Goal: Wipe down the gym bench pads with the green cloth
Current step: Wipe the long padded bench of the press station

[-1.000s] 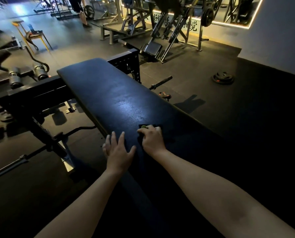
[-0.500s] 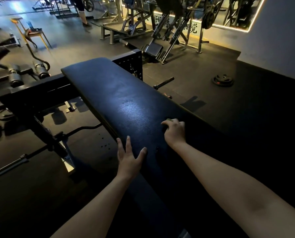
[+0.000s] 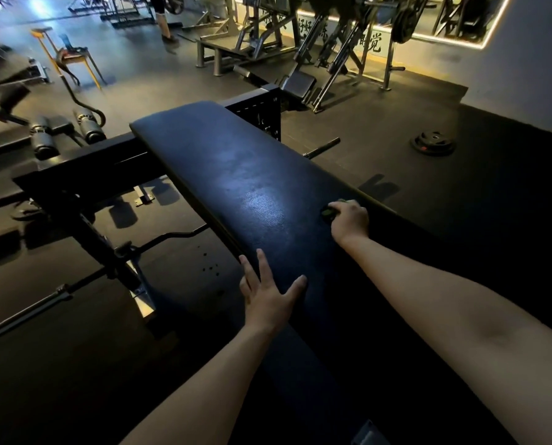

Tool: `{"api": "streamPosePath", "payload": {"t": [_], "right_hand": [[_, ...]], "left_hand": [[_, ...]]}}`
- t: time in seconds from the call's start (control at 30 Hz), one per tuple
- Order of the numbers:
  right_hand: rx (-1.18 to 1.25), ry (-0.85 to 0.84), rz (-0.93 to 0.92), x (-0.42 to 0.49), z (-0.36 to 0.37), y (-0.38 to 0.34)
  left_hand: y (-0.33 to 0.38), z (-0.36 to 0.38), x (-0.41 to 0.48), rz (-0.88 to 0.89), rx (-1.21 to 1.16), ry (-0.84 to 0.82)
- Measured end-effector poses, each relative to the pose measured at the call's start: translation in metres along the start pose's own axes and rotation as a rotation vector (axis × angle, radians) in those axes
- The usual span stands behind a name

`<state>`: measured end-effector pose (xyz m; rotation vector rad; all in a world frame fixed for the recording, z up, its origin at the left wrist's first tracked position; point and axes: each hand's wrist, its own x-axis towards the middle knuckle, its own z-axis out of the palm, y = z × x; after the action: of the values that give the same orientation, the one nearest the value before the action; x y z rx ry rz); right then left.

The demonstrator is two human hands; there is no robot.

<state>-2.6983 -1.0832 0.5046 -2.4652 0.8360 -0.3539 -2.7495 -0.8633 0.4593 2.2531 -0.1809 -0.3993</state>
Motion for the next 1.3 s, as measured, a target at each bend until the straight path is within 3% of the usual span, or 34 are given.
{"api": "streamPosePath", "payload": {"t": [0.27,0.4,0.47,0.6,0.67,0.77,0.87,1.13,1.3], "right_hand": [[0.177,-0.18,-0.328,-0.067,0.047,-0.075],[0.134,-0.337,-0.526,-0.093,0.039,-0.075],[0.143,-0.308,-0.519,-0.084,0.032,-0.069],[0.122,-0.089,-0.286,-0.057,0.019,-0.049],[0.073,-0.095,-0.245,-0.061,0.02,-0.047],[0.08,-0.155,-0.329,-0.084,0.027,-0.057],[0.111,-0.189,-0.426,-0.107,0.031,-0.062],[0.127,-0.317,-0.598,-0.132,0.032,-0.061],[0.166,-0.603,-0.668,-0.142,0.048,-0.077]], "left_hand": [[-0.008,0.0,0.002,0.032,-0.104,-0.015],[-0.013,-0.002,0.0,0.08,-0.193,0.1],[-0.01,-0.003,-0.004,0.043,-0.21,0.066],[-0.021,-0.009,-0.003,0.008,-0.296,0.03],[-0.027,-0.015,0.001,0.004,-0.337,-0.019],[-0.034,-0.022,0.003,0.012,-0.399,-0.084],[-0.038,-0.021,0.0,0.022,-0.629,-0.097],[-0.039,-0.022,-0.013,-0.049,-0.996,0.123],[-0.033,-0.027,-0.002,-0.204,-1.14,0.096]]}}
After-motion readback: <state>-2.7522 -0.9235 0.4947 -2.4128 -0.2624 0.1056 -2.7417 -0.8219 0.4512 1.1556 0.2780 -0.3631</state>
